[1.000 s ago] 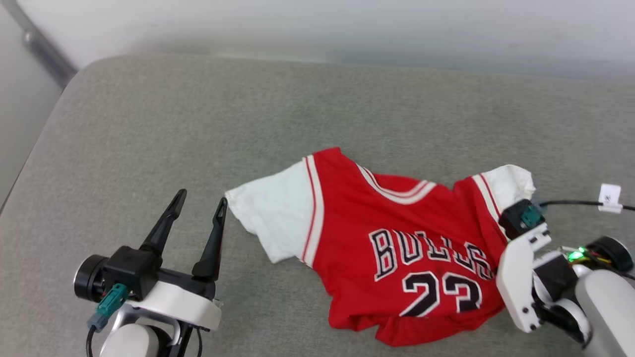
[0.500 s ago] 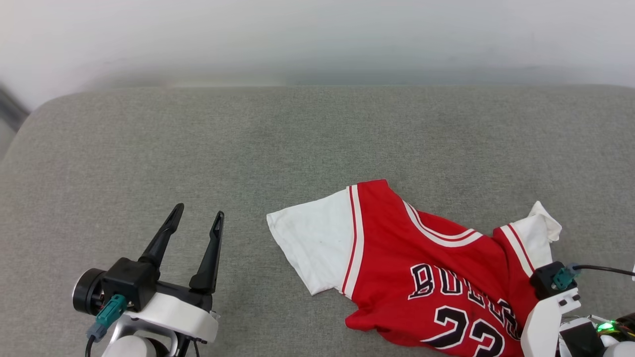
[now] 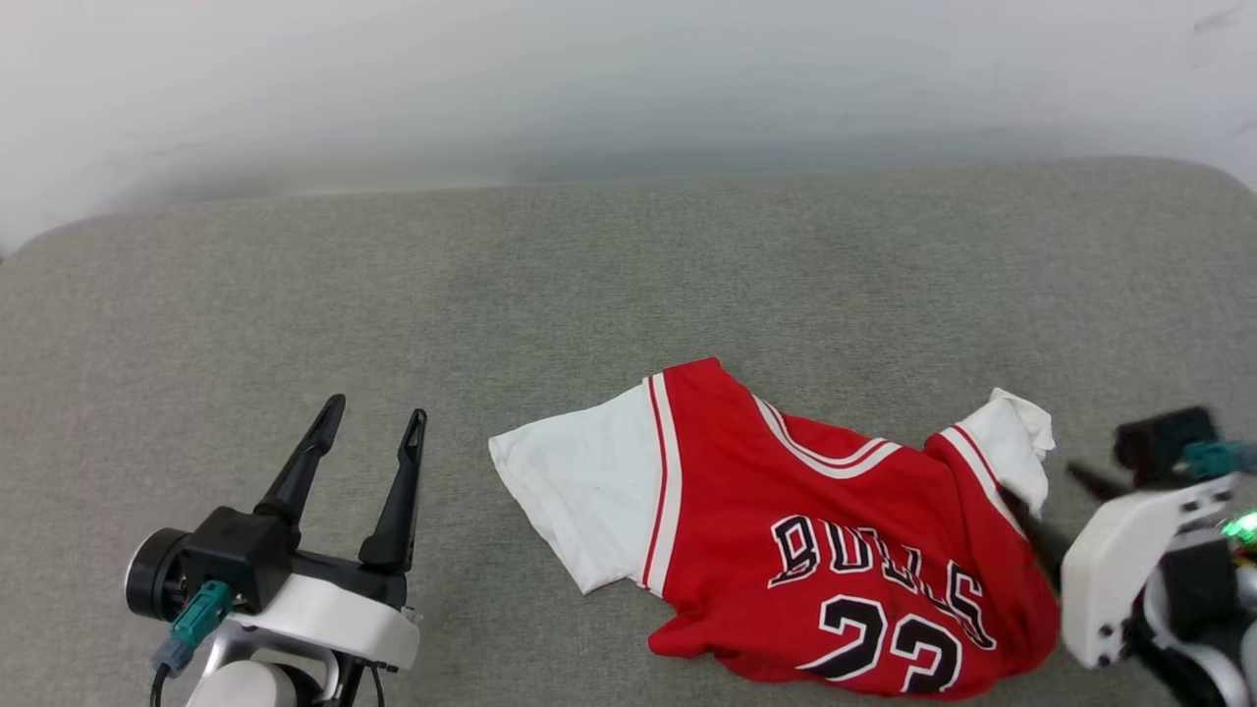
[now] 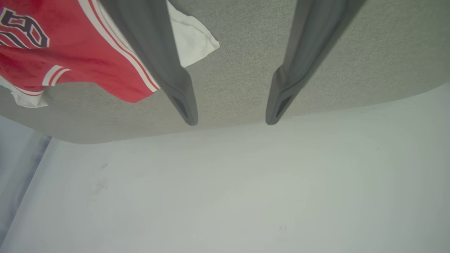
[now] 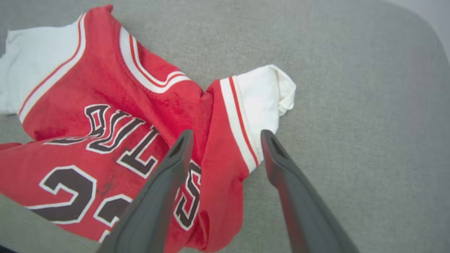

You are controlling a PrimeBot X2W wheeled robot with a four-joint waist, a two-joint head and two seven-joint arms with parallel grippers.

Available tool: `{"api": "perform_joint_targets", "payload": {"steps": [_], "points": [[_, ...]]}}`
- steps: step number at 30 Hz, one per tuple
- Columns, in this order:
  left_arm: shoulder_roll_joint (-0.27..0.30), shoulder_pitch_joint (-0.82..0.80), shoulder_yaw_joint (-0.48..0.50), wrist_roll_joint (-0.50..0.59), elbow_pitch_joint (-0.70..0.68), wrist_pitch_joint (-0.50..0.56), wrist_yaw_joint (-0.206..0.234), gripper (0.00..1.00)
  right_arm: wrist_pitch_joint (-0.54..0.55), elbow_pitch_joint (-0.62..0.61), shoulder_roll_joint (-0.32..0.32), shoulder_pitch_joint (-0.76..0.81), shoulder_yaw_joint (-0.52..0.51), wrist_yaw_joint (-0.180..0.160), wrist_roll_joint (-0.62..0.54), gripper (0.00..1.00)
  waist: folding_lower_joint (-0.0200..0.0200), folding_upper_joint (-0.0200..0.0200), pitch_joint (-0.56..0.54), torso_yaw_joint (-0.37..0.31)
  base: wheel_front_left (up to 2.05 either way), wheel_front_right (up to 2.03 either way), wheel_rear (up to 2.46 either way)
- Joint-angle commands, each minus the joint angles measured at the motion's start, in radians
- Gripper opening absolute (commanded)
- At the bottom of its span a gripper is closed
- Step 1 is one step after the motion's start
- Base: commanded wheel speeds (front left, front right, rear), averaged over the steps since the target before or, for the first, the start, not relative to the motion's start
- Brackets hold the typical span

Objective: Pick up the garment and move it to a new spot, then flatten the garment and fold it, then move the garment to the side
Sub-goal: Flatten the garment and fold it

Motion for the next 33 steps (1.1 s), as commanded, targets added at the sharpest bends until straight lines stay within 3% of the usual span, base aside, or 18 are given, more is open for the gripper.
{"api": "perform_joint_targets", "payload": {"steps": [1,9,15,17,18,19,20,25,33], "points": [[-0.006,0.013,0.008,-0.002,-0.009,-0.002,0.003,1.0,-0.07,-0.038,0.004,-0.026,-0.034,0.0,-0.014,1.0,0.0,0.0,0.0,-0.014,0.0,0.0,0.0],[0.002,0.002,0.004,-0.02,-0.025,0.019,-0.004,1.0,-0.461,-0.086,0.136,-0.036,-0.182,0.0,-0.049,1.0,0.0,0.0,0.034,-0.045,0.0,0.0,0.0],[0.026,-0.032,-0.018,-0.068,-0.033,0.254,0.0,1.0,-0.666,-0.069,0.193,-0.026,-0.211,0.0,-0.078,1.0,0.0,0.0,0.082,-0.065,0.0,0.0,0.0],[0.033,-0.036,-0.026,-0.077,-0.038,0.309,-0.001,1.0,-0.686,-0.068,0.199,-0.025,-0.215,0.0,-0.084,1.0,0.0,0.0,0.09,-0.068,0.0,0.0,0.0],[0.055,-0.051,-0.046,-0.09,-0.052,0.432,-0.004,1.0,-0.712,-0.062,0.211,-0.025,-0.222,0.0,-0.095,1.0,0.0,0.0,0.11,-0.074,0.0,0.0,0.0],[0.067,-0.062,-0.062,-0.093,-0.058,0.489,-0.009,1.0,-0.717,-0.056,0.217,-0.024,-0.224,0.0,-0.098,1.0,0.0,0.0,0.119,-0.077,0.0,0.0,0.0],[0.067,-0.062,-0.062,-0.093,-0.058,0.489,-0.009,1.0,-0.717,-0.056,0.217,-0.024,-0.224,0.0,-0.098,1.0,0.0,0.0,0.119,-0.077,0.0,0.0,0.0],[0.108,-0.129,-0.093,-0.087,-0.076,0.696,0.003,1.0,-0.743,-0.044,0.232,-0.044,-0.218,0.0,-0.113,1.0,0.0,0.0,0.165,-0.093,0.0,0.0,0.0],[0.144,-0.22,-0.107,-0.058,-0.024,0.805,0.016,1.0,-0.757,-0.036,0.241,-0.067,-0.189,0.0,-0.128,1.0,0.0,0.0,0.23,-0.118,0.0,0.0,0.0]]}}
